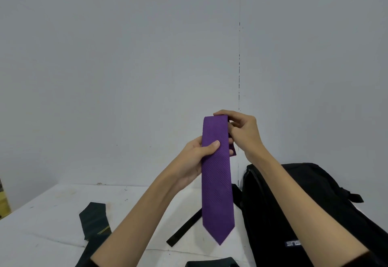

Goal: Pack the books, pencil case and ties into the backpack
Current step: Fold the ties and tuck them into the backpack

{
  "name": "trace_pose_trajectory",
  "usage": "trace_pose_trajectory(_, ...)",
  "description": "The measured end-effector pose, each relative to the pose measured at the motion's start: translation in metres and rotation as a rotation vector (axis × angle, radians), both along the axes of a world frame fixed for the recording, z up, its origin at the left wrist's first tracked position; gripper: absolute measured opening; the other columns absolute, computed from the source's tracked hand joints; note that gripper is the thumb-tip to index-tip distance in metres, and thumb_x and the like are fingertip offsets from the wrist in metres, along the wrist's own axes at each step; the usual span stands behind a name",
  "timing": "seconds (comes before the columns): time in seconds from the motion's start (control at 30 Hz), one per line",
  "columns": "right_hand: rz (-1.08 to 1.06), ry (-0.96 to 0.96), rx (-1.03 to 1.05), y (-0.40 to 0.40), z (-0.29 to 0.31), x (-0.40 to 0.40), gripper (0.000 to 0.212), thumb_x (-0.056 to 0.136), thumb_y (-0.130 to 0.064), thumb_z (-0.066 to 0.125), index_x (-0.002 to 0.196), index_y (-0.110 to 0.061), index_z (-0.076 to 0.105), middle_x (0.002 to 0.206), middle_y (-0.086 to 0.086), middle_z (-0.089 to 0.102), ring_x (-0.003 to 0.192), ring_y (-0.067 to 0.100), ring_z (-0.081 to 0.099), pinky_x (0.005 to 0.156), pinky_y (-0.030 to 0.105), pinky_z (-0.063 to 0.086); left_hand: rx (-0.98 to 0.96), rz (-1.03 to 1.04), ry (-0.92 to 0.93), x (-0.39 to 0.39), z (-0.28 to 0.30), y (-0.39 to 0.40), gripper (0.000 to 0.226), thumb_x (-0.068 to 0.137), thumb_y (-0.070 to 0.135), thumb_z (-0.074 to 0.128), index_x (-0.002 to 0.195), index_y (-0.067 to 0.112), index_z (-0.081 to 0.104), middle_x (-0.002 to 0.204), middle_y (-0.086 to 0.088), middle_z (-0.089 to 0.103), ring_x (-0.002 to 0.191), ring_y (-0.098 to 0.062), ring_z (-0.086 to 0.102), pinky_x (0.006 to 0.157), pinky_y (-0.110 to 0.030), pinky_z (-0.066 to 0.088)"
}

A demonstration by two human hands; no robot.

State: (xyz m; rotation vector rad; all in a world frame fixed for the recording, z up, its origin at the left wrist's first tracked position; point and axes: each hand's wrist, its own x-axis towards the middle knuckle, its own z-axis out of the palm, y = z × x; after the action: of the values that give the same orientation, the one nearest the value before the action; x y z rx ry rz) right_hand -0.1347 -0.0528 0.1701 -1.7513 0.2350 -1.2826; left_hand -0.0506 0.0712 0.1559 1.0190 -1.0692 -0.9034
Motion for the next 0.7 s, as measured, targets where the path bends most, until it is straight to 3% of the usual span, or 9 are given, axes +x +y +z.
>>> trace_pose_trajectory(0.13, -0.039, 0.019, -0.036, -0.002, -0.003, 0.001, 0.039, 0.09, 0.006, 0.053, 0.084, -0.029, 0.071, 0.087, -0.009, 0.071, 0.072, 0.01, 0.065, 0.063, 0.022, 0.053, -0.037, 0.014, -0.015, 0.004, -0.01, -0.003, 0.03, 0.093, 0.005, 0.051, 0.123, 0.006, 0.056, 0.109, -0.007, 0.07, 0.093, -0.016, 0.068, 0.08, -0.027, 0.056)
trace_pose_trajectory(0.27, 0.043, 0.039, 0.071, -0.002, -0.016, 0.0, 0.028, 0.087, 0.002, 0.06, 0.089, -0.024, 0.071, 0.085, -0.016, 0.07, 0.076, -0.004, 0.066, 0.068, 0.012, 0.052, -0.091, 0.191, -0.131, 0.009, -0.006, -0.008, 0.027, 0.09, 0.011, 0.06, 0.116, 0.015, 0.063, 0.108, -0.004, 0.07, 0.1, -0.018, 0.065, 0.083, -0.026, 0.053)
trace_pose_trajectory(0.4, 0.143, 0.09, 0.177, 0.005, -0.029, 0.003, 0.03, 0.087, 0.005, 0.058, 0.099, -0.018, 0.071, 0.086, -0.012, 0.073, 0.081, 0.003, 0.069, 0.071, 0.017, 0.055, -0.126, 0.365, -0.234, 0.016, -0.004, -0.014, 0.029, 0.081, 0.027, 0.072, 0.11, 0.021, 0.07, 0.133, -0.002, 0.054, 0.122, -0.013, 0.052, 0.095, -0.026, 0.046)
trace_pose_trajectory(0.47, 0.205, 0.102, 0.227, 0.009, -0.035, 0.003, 0.033, 0.087, 0.008, 0.054, 0.098, -0.019, 0.071, 0.091, -0.003, 0.074, 0.084, 0.011, 0.07, 0.07, 0.019, 0.055, -0.131, 0.355, -0.215, 0.02, -0.005, -0.016, 0.026, 0.084, 0.022, 0.07, 0.109, 0.018, 0.07, 0.122, -0.003, 0.063, 0.114, -0.015, 0.059, 0.094, -0.027, 0.048)
trace_pose_trajectory(0.53, 0.267, 0.112, 0.265, 0.013, -0.039, 0.003, 0.029, 0.089, 0.004, 0.053, 0.098, -0.017, 0.071, 0.09, 0.001, 0.074, 0.08, 0.014, 0.069, 0.069, 0.02, 0.053, -0.133, 0.348, -0.164, 0.019, -0.003, -0.014, 0.023, 0.086, 0.013, 0.066, 0.109, 0.01, 0.069, 0.102, -0.002, 0.072, 0.093, -0.014, 0.067, 0.078, -0.022, 0.053)
trace_pose_trajectory(0.6, 0.34, 0.101, 0.327, 0.016, -0.042, 0.004, 0.021, 0.092, -0.007, 0.053, 0.095, -0.015, 0.072, 0.087, 0.003, 0.073, 0.077, 0.015, 0.067, 0.07, 0.024, 0.051, -0.136, 0.37, -0.143, 0.021, -0.002, -0.015, 0.024, 0.086, 0.011, 0.065, 0.109, 0.006, 0.069, 0.099, -0.004, 0.072, 0.087, -0.015, 0.068, 0.072, -0.021, 0.053)
trace_pose_trajectory(0.7, 0.451, 0.045, 0.457, 0.019, -0.043, 0.003, 0.025, 0.094, -0.029, 0.051, 0.096, -0.014, 0.071, 0.088, 0.002, 0.071, 0.078, 0.014, 0.065, 0.074, 0.027, 0.051, -0.131, 0.392, -0.093, 0.019, -0.003, -0.019, 0.02, 0.086, 0.012, 0.064, 0.105, 0.005, 0.069, 0.097, -0.007, 0.072, 0.086, -0.017, 0.067, 0.074, -0.024, 0.054)
